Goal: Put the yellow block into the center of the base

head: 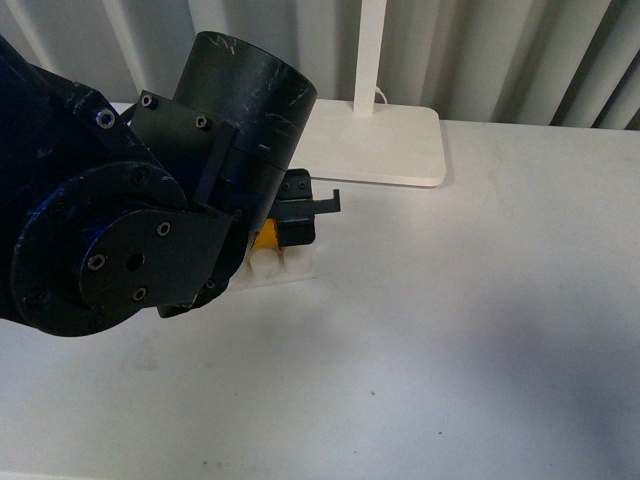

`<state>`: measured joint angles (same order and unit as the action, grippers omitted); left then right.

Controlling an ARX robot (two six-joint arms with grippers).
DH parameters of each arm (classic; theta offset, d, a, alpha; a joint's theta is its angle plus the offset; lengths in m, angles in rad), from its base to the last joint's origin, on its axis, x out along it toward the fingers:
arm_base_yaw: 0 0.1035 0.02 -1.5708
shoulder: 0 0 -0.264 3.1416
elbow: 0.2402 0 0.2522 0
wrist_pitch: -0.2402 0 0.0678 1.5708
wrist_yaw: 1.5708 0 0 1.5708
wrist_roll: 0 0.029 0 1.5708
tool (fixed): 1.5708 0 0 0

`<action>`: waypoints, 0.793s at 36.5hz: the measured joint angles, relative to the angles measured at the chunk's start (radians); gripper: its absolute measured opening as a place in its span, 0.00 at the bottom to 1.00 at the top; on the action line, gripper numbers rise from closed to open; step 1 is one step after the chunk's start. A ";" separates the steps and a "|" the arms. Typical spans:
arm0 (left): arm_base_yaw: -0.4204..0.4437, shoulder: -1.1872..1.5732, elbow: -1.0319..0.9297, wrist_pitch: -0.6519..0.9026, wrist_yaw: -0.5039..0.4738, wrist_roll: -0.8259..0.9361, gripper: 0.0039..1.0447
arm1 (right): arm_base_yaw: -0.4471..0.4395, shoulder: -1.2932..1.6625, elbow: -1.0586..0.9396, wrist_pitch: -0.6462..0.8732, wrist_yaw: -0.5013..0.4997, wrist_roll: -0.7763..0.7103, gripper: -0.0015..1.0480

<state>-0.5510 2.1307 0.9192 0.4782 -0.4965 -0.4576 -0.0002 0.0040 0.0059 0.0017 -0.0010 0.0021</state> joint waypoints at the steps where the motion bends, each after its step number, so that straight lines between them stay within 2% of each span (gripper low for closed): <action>1: 0.000 0.001 0.000 0.003 0.002 0.000 0.63 | 0.000 0.000 0.000 0.000 0.000 0.000 0.91; 29: -0.034 0.046 -0.026 0.078 -0.019 0.055 0.62 | 0.000 0.000 0.000 0.000 0.000 0.000 0.91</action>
<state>-0.5850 2.1769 0.8928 0.5564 -0.5152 -0.4030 -0.0002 0.0044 0.0059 0.0017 -0.0010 0.0021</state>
